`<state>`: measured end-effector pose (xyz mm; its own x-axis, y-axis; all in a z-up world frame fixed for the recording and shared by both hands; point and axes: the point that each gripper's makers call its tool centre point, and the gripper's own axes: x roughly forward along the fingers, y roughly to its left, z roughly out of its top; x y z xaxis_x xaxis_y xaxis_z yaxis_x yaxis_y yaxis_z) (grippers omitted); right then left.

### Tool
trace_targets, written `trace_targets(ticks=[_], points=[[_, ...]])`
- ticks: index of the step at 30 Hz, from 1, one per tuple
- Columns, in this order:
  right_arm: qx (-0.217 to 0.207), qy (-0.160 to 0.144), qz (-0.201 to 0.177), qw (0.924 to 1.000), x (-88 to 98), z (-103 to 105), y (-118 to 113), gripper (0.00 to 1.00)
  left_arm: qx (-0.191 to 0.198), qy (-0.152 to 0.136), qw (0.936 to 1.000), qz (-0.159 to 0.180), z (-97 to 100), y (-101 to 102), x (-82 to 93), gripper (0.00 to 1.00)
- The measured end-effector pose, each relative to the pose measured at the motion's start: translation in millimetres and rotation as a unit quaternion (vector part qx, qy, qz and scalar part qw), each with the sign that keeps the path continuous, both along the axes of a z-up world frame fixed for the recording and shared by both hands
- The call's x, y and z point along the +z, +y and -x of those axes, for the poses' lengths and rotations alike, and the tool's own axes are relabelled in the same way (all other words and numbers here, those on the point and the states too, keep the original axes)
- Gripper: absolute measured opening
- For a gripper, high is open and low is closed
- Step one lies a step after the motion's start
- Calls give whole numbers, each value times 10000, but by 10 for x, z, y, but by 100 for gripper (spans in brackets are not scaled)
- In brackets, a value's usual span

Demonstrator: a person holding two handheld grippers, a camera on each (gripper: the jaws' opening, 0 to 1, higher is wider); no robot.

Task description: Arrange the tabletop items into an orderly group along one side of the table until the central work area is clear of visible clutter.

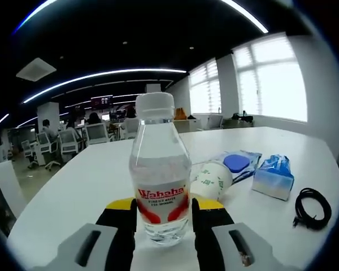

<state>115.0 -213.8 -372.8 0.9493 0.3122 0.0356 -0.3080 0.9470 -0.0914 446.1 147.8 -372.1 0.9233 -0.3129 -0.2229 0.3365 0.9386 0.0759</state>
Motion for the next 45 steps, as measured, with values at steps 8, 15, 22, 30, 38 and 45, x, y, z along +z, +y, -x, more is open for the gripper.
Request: trace_targets(ticks=[8,15,22,30,38,45], points=[[10,-18,5,10000,26,36,14,86,-35,-76,9999,-139,109,0,83,40],[69,-86,59,9999,74,51,50,86,-65,-78,9995,-293,186,-2,113,43],[85,-26,61,9999,38,66,76,86,-202,-123,9984,-517,273,-7,148,44],[102,-50,84,9999,57,62,98,86,-289,-152,9981,-518,340,-1,165,45],[125,-14,90,9999,29,70,132,86,-313,-136,9975,-617,402,15,121,45],[117,-17,68,9999,29,81,128,86,-382,-254,9953,-851,459,7,164,45]])
